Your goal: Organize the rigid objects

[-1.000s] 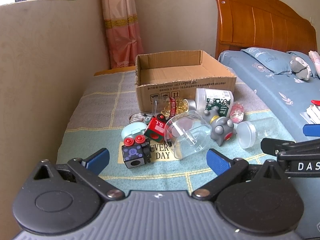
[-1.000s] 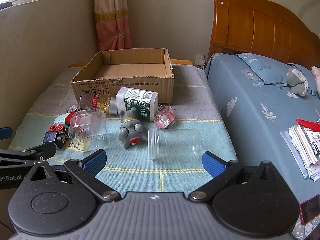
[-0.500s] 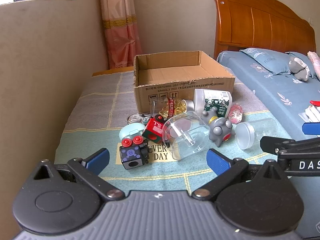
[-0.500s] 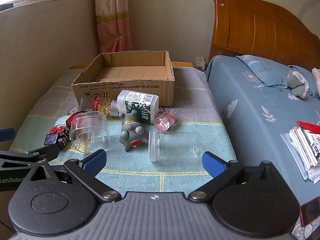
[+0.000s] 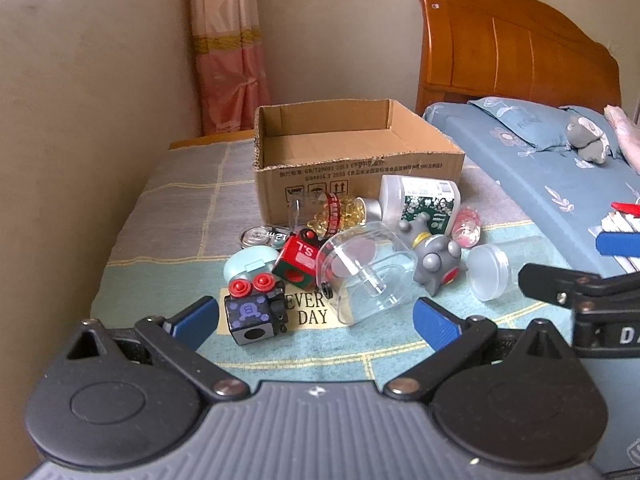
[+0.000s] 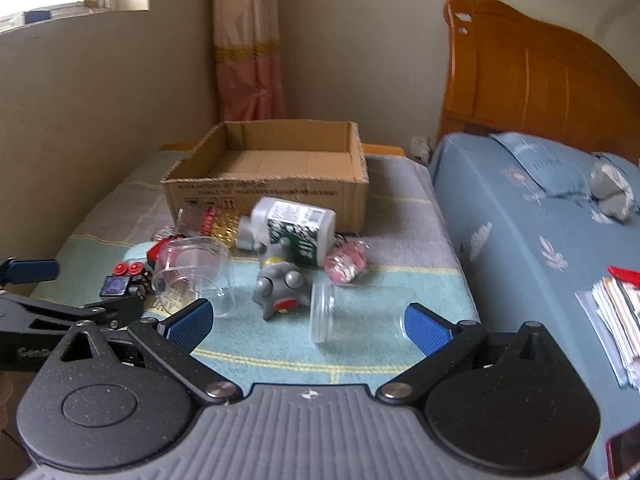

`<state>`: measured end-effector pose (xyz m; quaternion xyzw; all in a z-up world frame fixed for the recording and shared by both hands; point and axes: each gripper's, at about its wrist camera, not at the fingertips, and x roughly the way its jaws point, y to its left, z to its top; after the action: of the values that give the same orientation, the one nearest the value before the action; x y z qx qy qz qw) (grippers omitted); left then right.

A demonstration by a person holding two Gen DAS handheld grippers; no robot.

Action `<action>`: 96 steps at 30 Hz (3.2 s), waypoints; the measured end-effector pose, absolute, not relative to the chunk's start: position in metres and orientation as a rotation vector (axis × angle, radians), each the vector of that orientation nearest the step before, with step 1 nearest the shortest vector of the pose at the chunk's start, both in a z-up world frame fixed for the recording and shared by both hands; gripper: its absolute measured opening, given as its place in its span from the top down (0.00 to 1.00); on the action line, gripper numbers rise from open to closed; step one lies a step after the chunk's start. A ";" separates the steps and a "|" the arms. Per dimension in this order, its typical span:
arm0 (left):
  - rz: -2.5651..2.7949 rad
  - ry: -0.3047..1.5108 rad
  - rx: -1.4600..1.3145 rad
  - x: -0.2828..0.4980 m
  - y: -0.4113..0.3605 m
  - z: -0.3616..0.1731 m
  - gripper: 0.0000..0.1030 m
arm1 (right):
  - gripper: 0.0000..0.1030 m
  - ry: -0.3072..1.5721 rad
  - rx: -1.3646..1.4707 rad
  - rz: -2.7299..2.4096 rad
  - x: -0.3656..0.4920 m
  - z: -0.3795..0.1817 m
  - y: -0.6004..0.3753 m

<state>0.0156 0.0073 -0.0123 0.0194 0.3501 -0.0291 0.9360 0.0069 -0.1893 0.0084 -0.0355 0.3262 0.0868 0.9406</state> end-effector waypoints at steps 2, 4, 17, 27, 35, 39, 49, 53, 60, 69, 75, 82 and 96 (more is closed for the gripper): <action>-0.060 0.716 0.054 0.019 0.009 -0.015 0.01 | 0.00 0.652 -0.078 0.191 0.007 0.008 -0.189; -0.058 0.716 0.062 0.023 0.012 -0.018 0.01 | 0.00 0.646 -0.084 0.197 0.009 0.006 -0.190; -0.002 0.762 0.069 0.054 0.034 -0.053 0.01 | 0.00 0.676 -0.087 0.200 0.029 -0.018 -0.201; 0.046 0.819 0.038 0.078 0.052 -0.077 0.01 | 0.00 0.743 -0.083 0.193 0.044 -0.042 -0.208; 0.086 0.853 0.046 0.082 0.068 -0.087 0.01 | 0.00 0.768 -0.076 0.177 0.055 -0.047 -0.214; 0.060 0.844 0.060 0.081 0.069 -0.087 0.01 | 0.00 0.784 -0.072 0.161 0.059 -0.052 -0.220; -0.012 0.844 0.016 0.090 0.065 -0.089 0.02 | 0.00 0.820 -0.047 0.148 0.077 -0.061 -0.221; -0.031 0.844 -0.003 0.090 0.065 -0.088 0.08 | 0.00 0.829 -0.048 0.145 0.087 -0.065 -0.217; -0.060 0.845 -0.002 0.093 0.062 -0.083 0.28 | 0.00 0.844 -0.051 0.116 0.103 -0.069 -0.211; -0.066 0.879 0.008 0.094 0.064 -0.077 0.48 | 0.06 0.850 -0.058 0.087 0.108 -0.067 -0.210; -0.105 0.905 0.044 0.091 0.064 -0.072 0.48 | 0.09 0.858 -0.072 0.098 0.107 -0.065 -0.212; -0.139 0.892 0.116 0.085 0.064 -0.050 0.48 | 0.09 0.852 -0.110 0.147 0.104 -0.053 -0.216; -0.236 0.828 0.146 0.130 0.059 0.025 0.48 | 0.09 0.743 -0.115 0.377 0.121 0.028 -0.218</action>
<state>0.1299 0.0585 0.0247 0.0708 0.4010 -0.1145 0.9061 0.1208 -0.2177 0.0276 -0.0560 0.3608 0.1831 0.9128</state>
